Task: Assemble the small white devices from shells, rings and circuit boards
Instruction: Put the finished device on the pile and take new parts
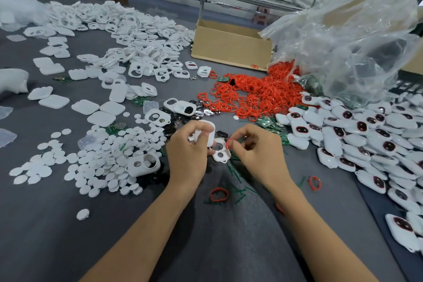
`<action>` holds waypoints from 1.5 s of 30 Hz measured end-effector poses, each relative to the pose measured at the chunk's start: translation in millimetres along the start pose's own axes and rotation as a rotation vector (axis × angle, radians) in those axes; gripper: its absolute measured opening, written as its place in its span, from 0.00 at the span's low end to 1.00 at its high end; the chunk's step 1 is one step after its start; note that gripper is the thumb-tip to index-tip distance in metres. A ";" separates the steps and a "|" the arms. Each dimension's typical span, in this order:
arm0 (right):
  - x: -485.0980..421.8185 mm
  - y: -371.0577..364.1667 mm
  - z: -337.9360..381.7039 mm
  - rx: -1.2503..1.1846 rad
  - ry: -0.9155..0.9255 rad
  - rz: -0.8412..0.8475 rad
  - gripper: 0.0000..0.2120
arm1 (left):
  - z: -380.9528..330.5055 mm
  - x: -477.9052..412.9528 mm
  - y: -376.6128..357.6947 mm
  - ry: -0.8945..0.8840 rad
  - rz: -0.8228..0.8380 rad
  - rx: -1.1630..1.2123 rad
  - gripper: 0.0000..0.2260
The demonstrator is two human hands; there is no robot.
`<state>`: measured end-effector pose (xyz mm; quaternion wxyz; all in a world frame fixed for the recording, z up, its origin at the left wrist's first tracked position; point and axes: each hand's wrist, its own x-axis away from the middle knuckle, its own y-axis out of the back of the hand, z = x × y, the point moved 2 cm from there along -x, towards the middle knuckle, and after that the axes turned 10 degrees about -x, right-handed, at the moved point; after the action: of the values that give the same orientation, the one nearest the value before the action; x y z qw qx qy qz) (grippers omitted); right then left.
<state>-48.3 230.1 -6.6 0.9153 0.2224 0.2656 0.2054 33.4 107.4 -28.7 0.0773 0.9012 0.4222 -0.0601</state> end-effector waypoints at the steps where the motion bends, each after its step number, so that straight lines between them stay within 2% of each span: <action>1: 1.1 1.3 2.0 -0.015 0.024 -0.028 0.05 | -1.6 1.3 -1.4 -0.017 0.011 -0.018 0.11; 5: 6.8 2.5 8.9 -0.045 0.098 -0.071 0.07 | -7.5 6.9 -6.1 -0.128 0.067 -0.144 0.06; 9: 8.9 5.0 10.8 -0.112 0.107 -0.085 0.09 | -11.6 10.1 -6.6 -0.195 0.114 -0.149 0.03; 13: 9.7 5.1 11.9 -0.247 0.012 -0.087 0.12 | -12.8 9.1 -5.5 -0.195 0.111 -0.135 0.02; 21: 9.8 10.8 10.3 -0.470 -0.114 -0.033 0.08 | -11.2 9.4 -7.8 -0.192 0.179 -0.141 0.07; 25: 10.3 6.9 10.4 -0.466 -0.121 -0.041 0.06 | -8.5 8.8 -8.1 -0.163 0.162 -0.147 0.10; 28: 11.2 4.5 12.6 -0.584 -0.149 -0.019 0.02 | -8.4 7.6 -6.6 -0.149 0.124 -0.119 0.07; 34: 11.8 6.4 9.0 -0.794 -0.319 0.063 0.05 | -11.1 9.6 -4.8 -0.314 0.075 -0.189 0.05; 37: 11.6 11.2 5.7 -0.860 -0.386 0.087 0.02 | -8.5 9.5 -6.4 -0.251 0.105 -0.096 0.09; 41: 9.3 18.2 6.5 -0.728 -0.256 -0.007 0.05 | -2.7 5.2 -6.3 -0.055 0.148 0.041 0.13; 45: 10.4 17.0 12.7 -0.352 0.049 -0.072 0.14 | -1.2 6.7 -9.9 0.093 0.286 0.150 0.19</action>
<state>-37.3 245.3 7.7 0.9401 0.0440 0.2557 0.2212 30.1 118.9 -29.6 -0.0023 0.9571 0.2871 -0.0381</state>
